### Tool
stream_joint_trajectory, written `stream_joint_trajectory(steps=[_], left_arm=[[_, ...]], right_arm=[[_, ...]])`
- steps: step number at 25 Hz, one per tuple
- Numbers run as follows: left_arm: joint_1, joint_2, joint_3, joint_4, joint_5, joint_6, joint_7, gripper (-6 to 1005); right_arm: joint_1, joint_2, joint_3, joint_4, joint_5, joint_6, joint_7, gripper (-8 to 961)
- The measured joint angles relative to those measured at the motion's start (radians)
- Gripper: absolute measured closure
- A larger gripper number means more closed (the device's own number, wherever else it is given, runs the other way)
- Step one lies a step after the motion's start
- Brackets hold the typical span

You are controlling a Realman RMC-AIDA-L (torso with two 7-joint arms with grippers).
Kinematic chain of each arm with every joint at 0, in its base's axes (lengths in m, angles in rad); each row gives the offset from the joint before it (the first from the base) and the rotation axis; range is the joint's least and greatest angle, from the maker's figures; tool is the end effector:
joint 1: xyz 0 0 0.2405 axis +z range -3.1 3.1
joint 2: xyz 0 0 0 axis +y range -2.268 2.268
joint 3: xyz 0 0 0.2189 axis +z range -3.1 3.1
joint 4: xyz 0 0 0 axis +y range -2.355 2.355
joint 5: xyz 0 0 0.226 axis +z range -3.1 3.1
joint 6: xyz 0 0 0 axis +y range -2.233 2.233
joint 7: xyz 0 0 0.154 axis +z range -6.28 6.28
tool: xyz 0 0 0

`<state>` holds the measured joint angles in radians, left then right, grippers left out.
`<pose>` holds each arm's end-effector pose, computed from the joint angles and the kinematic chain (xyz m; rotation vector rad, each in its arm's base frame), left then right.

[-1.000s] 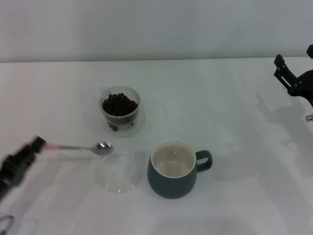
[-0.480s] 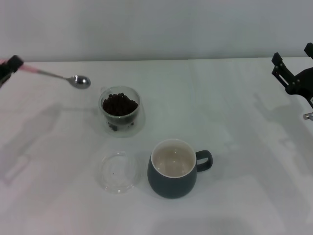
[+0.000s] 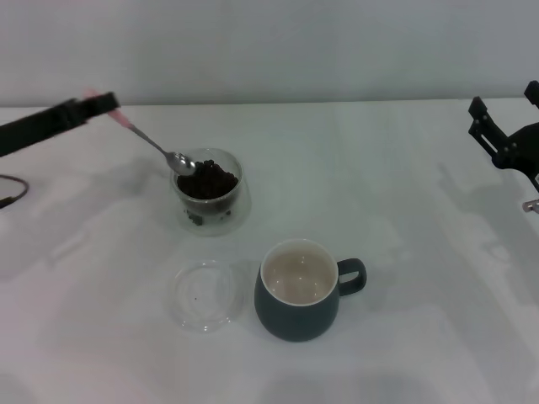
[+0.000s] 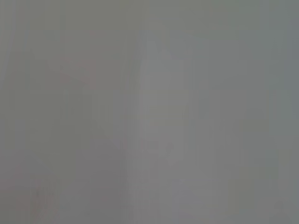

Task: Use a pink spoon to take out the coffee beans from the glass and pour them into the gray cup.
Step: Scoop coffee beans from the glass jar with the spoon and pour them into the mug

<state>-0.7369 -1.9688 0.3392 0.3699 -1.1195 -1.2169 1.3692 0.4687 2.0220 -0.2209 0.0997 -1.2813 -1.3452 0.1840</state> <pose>-0.2500 0.4114 0.0427 -2.1445 -1.2950 -0.9252 0.3163 0.3216 0.0165 -1.6366 0.4263 0.7228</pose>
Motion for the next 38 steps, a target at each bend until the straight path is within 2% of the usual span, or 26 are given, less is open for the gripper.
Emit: stream_joint_trajectory(steps=[3,9,18,23,29,38], left_arm=[[-0.034,-0.011,0.057,0.0,0.012,0.059,0.0,868],[-0.08,-0.048,0.154,0.001,0.011,0.155,0.0,868],[-0.08,-0.083,0.164,-0.005,0.013,0.222,-0.047,869],[-0.061,-0.089,0.16,-0.004,0.004,0.224,-0.137,869],[-0.019,-0.093,0.16,-0.002,-0.077,0.211,-0.16,869],[0.019,-0.093,0.159,-0.009,-0.105,0.118,-0.263,868]], right_arm=[[-0.002,0.0,0.0,0.001,0.0,0.0,0.0,92],[-0.006,0.0,0.0,0.002,0.001,0.001,0.0,92],[-0.012,0.0,0.001,0.002,0.001,0.002,0.0,92],[-0.014,-0.001,0.001,0.001,0.0,0.002,0.0,92],[-0.014,-0.002,0.002,0.001,0.0,0.002,0.0,92],[-0.003,-0.001,0.002,0.002,-0.001,0.002,0.0,92]])
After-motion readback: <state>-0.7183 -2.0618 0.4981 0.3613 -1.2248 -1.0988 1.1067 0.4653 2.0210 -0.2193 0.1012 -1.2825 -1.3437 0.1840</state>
